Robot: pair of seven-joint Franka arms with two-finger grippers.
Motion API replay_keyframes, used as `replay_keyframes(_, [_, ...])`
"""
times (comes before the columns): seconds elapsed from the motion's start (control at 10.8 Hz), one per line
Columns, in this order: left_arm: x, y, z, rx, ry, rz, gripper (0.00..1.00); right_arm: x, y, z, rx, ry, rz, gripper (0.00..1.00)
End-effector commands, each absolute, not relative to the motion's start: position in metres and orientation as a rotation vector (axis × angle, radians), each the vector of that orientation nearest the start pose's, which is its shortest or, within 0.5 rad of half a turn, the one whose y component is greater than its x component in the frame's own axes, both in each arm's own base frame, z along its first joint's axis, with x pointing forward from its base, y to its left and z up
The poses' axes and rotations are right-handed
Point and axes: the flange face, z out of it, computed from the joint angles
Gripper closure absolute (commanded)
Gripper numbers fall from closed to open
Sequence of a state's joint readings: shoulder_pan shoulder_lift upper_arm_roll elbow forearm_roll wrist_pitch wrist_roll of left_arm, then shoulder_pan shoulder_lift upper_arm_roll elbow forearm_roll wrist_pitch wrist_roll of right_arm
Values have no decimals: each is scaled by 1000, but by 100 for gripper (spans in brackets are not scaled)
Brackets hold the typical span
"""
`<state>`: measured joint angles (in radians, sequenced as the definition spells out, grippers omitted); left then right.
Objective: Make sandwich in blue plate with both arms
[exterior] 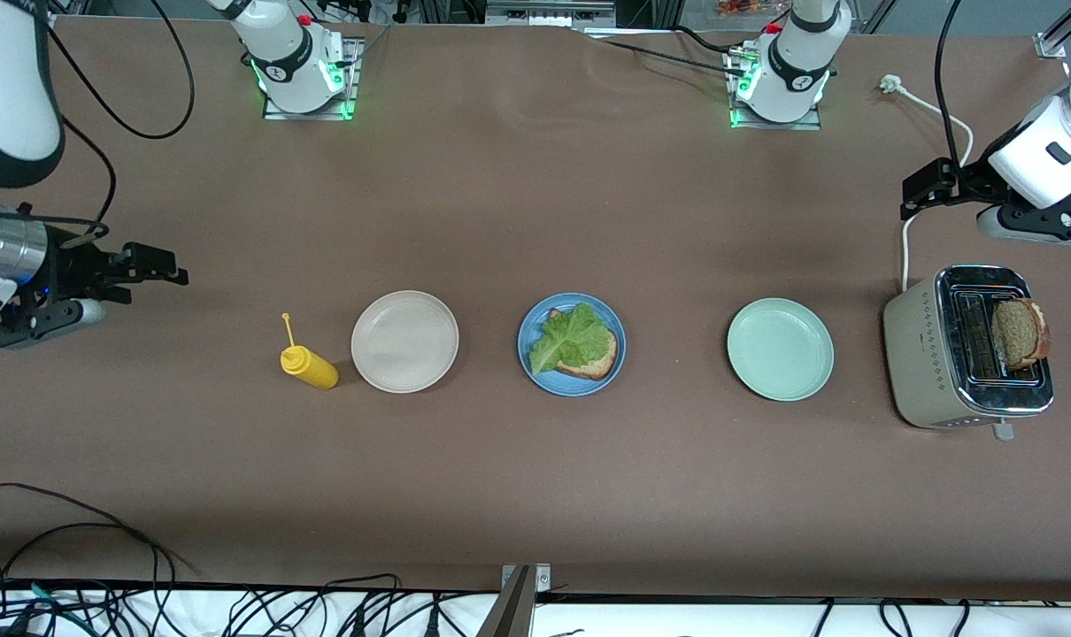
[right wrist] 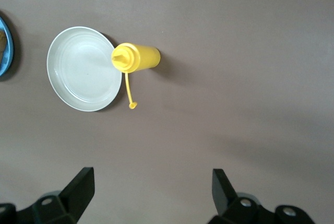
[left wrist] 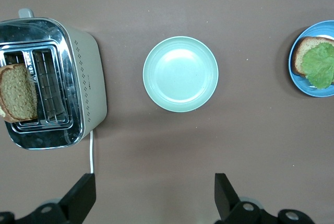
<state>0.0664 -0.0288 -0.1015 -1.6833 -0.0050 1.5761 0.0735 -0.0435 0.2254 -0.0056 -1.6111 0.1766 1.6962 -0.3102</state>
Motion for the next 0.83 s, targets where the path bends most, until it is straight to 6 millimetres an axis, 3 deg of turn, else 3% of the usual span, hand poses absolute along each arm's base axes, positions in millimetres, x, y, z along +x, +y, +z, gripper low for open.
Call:
replay_keyframes(0.0, [539, -22, 591, -3150, 190, 130, 0, 581, 9, 509, -2981, -175, 147, 0])
replay_keyframes(0.37, [539, -22, 591, -3150, 190, 130, 0, 555, 7, 566, -3030, -104, 58, 0])
replay_keyframes(0.74, [539, -23, 591, -3150, 192, 128, 0, 547, -2, 582, -3051, -85, 20, 0])
